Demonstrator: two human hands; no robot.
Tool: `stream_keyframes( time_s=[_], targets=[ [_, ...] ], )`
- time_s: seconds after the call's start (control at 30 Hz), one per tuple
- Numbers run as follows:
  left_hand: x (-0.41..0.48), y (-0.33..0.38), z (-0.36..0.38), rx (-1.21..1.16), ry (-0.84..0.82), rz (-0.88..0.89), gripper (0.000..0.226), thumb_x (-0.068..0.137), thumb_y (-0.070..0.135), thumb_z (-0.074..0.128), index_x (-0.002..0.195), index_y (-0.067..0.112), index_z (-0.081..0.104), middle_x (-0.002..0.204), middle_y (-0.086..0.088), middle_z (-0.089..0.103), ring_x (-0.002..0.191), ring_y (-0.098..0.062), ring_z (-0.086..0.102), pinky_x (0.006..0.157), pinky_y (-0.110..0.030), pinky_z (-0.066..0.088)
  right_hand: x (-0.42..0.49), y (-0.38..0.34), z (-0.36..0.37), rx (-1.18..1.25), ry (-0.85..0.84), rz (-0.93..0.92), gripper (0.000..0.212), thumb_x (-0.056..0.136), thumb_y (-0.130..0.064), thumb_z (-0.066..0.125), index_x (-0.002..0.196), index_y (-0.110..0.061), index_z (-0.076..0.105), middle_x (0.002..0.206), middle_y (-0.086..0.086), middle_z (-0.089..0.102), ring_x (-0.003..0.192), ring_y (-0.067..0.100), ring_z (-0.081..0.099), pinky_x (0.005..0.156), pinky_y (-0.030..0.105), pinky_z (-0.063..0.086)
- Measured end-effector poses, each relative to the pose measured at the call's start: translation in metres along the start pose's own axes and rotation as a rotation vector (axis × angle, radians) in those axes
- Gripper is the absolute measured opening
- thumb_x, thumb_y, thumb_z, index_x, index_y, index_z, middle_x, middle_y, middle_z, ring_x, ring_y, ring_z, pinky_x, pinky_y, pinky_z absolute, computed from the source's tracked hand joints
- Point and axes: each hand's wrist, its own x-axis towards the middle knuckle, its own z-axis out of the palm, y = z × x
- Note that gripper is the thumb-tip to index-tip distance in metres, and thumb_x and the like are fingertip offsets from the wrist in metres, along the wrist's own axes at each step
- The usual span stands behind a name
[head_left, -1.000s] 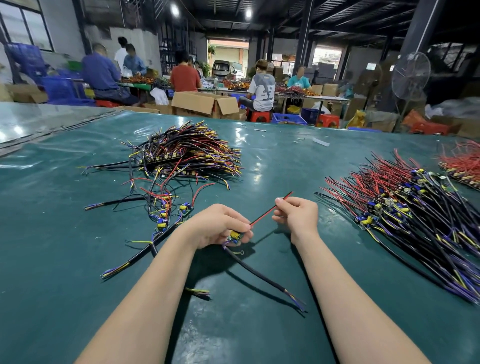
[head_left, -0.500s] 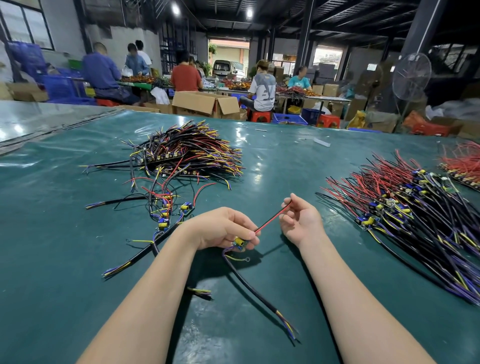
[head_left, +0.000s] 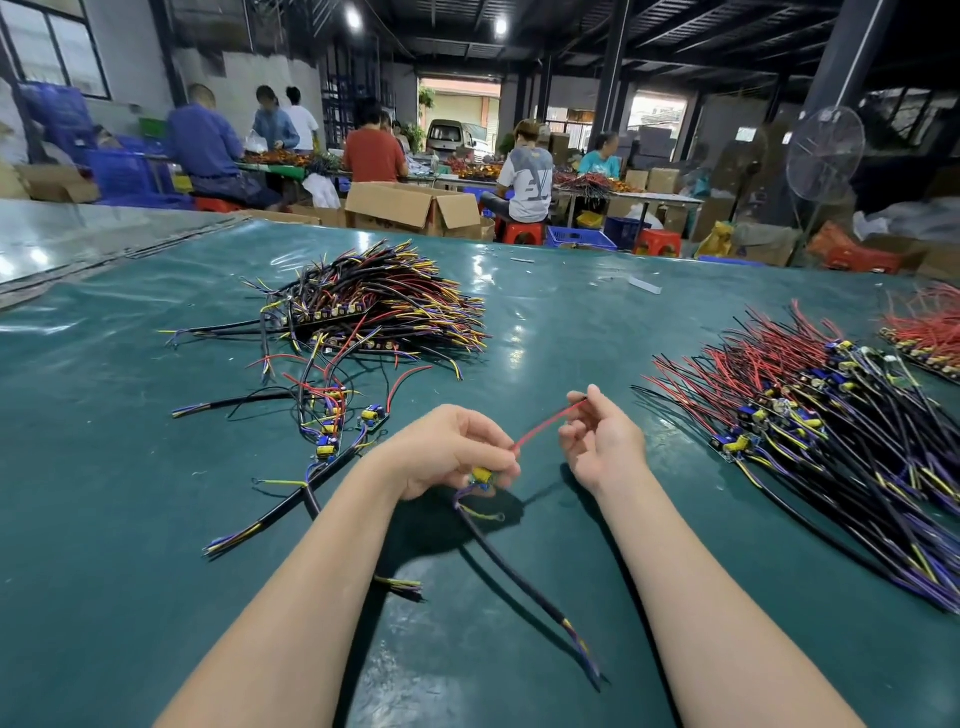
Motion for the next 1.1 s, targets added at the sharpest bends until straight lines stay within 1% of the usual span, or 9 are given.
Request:
stream_keyframes(
  time_s=[0.07,0.13,0.27,0.33,0.53,0.7,0.83,1.0,1.1],
  targets=[
    [0.004,-0.001,-0.002,-0.093,0.228,0.052,0.012,0.079,0.002,0.068,0.075,0.012,0.063,0.064,0.000,0.069,0.055,-0.006,0.063,0.040,-0.012,0.040,-0.003,0.002,0.003,-0.165,-0.029,0.004,0.046,0.098,-0.033,0.041,0.066,-0.004,0.055,0.052,0.004,0.042,0.028,0.006,0.031,0.033,0.013,0.035],
    [0.007,-0.003,-0.005,-0.197,0.392,0.093,0.013,0.080,0.001,0.068,0.076,0.012,0.062,0.068,-0.002,0.067,0.055,-0.004,0.064,0.046,-0.014,0.048,-0.009,0.004,0.008,-0.525,-0.123,-0.027,0.047,0.097,-0.034,0.043,0.059,-0.007,0.050,0.052,0.005,0.042,0.028,0.007,0.031,0.034,0.014,0.034],
    [0.012,-0.005,-0.004,-0.287,0.602,0.209,0.017,0.081,-0.001,0.066,0.074,0.013,0.059,0.058,0.004,0.066,0.051,-0.001,0.063,0.057,-0.021,0.050,-0.026,0.020,0.018,-1.198,-0.487,-0.127,0.040,0.087,-0.029,0.061,0.052,-0.012,0.049,0.046,0.003,0.047,0.029,0.007,0.040,0.035,0.015,0.034],
    [0.015,-0.004,-0.002,-0.360,0.657,0.252,0.017,0.082,-0.002,0.064,0.074,0.011,0.058,0.052,0.005,0.065,0.049,-0.002,0.062,0.056,-0.021,0.050,-0.032,0.029,0.021,-1.305,-0.571,-0.210,0.031,0.084,-0.024,0.064,0.057,-0.013,0.054,0.045,0.001,0.050,0.031,0.005,0.046,0.034,0.016,0.038],
    [0.016,0.003,-0.002,-0.641,0.707,0.325,0.015,0.083,-0.001,0.062,0.073,0.008,0.057,0.052,0.003,0.064,0.045,-0.006,0.059,0.040,-0.015,0.044,-0.040,0.029,0.029,-1.075,-0.716,-0.232,0.031,0.095,-0.029,0.047,0.072,-0.014,0.061,0.039,-0.007,0.039,0.029,0.006,0.027,0.033,0.012,0.021],
    [0.013,0.006,-0.006,-0.753,0.706,0.422,0.015,0.087,-0.001,0.058,0.075,0.008,0.057,0.053,0.004,0.065,0.051,-0.006,0.062,0.053,-0.019,0.050,-0.042,0.031,0.029,-1.054,-0.776,-0.044,0.029,0.096,-0.025,0.046,0.075,-0.012,0.062,0.034,-0.008,0.027,0.030,0.005,0.016,0.035,0.010,0.013],
    [0.012,0.007,-0.003,-0.750,0.691,0.491,0.015,0.084,-0.006,0.059,0.075,0.006,0.058,0.063,-0.004,0.064,0.052,-0.008,0.063,0.055,-0.020,0.055,-0.038,0.021,0.024,-1.050,-0.756,0.123,0.031,0.094,-0.026,0.049,0.069,-0.013,0.062,0.037,-0.006,0.030,0.031,0.007,0.021,0.035,0.010,0.017],
    [0.015,0.001,-0.001,-0.764,0.561,0.333,0.016,0.093,0.012,0.052,0.080,0.007,0.057,0.074,-0.006,0.064,0.061,-0.010,0.066,0.059,-0.020,0.056,-0.036,0.020,0.018,-0.889,-0.742,0.226,0.031,0.094,-0.015,0.050,0.067,-0.007,0.063,0.042,-0.005,0.043,0.035,0.004,0.034,0.032,0.011,0.021],
    [0.016,-0.004,-0.006,-0.544,0.452,0.126,0.028,0.096,0.032,0.044,0.089,0.010,0.059,0.082,-0.004,0.064,0.075,-0.015,0.061,0.068,-0.026,0.054,-0.033,0.015,0.018,-0.705,-0.707,0.221,0.031,0.095,-0.012,0.044,0.067,-0.006,0.057,0.042,-0.005,0.042,0.033,0.002,0.031,0.030,0.010,0.018]
  ],
)
